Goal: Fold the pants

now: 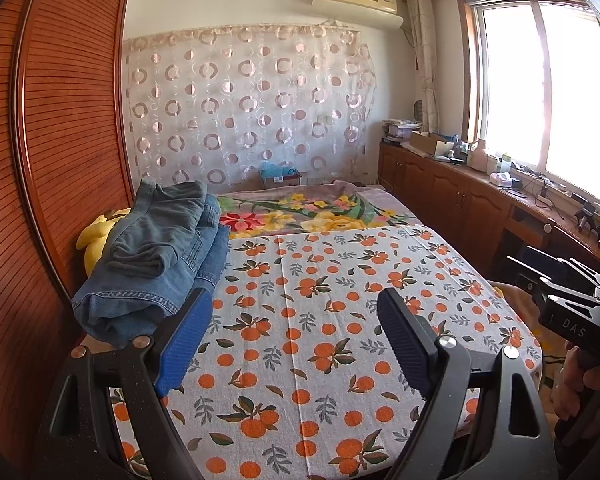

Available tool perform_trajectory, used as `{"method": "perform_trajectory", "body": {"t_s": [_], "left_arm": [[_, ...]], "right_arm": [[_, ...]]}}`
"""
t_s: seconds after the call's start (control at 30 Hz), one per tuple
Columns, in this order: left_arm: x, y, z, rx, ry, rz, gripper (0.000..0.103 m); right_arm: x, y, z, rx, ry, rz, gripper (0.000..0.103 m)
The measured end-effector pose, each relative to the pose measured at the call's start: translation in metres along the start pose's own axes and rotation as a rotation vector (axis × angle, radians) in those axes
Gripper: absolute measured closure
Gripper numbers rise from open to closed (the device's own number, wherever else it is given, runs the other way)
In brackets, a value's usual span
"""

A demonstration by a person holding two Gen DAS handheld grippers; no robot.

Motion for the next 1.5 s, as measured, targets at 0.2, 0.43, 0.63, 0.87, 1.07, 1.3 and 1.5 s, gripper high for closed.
{"method": "perform_trajectory", "body": {"t_s": [0.2, 0.43, 0.63, 0.87, 1.07, 1.3, 1.5], "left_arm": [[0.0001, 0.0, 0.0006, 0.001, -0.002, 0.001, 0.018], [-0.0002, 0.0015, 0.0002, 0.004, -0.003, -0.001, 0.018], [0.0006, 0.0019, 0.0017, 0.0, -0.004, 0.0, 0.018], [0.0003, 0.0011, 0.0012, 0.003, -0.005, 0.0, 0.018], [0.0003, 0.0008, 0.0012, 0.003, -0.005, 0.0, 0.018], [0.0004, 0.002, 0.0037, 0.005, -0.004, 0.005, 0.018], [0.0005, 0.0013, 0.0031, 0.004, -0.003, 0.004, 0.018]], "right_arm": [[-0.0002, -0.0003, -0.0003, -0.001, 0.0, 0.001, 0.042], [-0.0003, -0.0006, -0.0002, -0.003, -0.001, 0.002, 0.042], [-0.0007, -0.0002, -0.0005, -0.006, -0.005, 0.004, 0.042], [-0.0002, -0.0008, -0.0003, -0.009, -0.004, 0.005, 0.042], [-0.0001, -0.0005, -0.0005, -0.01, -0.005, 0.006, 0.042], [0.0007, -0.0006, 0.0002, -0.011, -0.005, 0.006, 0.042], [0.0005, -0.0005, 0.0009, -0.012, -0.004, 0.007, 0.042]]}}
Point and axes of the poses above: each gripper's, at about its wrist camera, not at the fingertips, and y roughly the way its jaws point, z to its right, x to its underside, the point moved 10 cm from there along y, roughly the way its jaws point, and after that the axes turned 7 degrees about x, right-handed, at the moved point
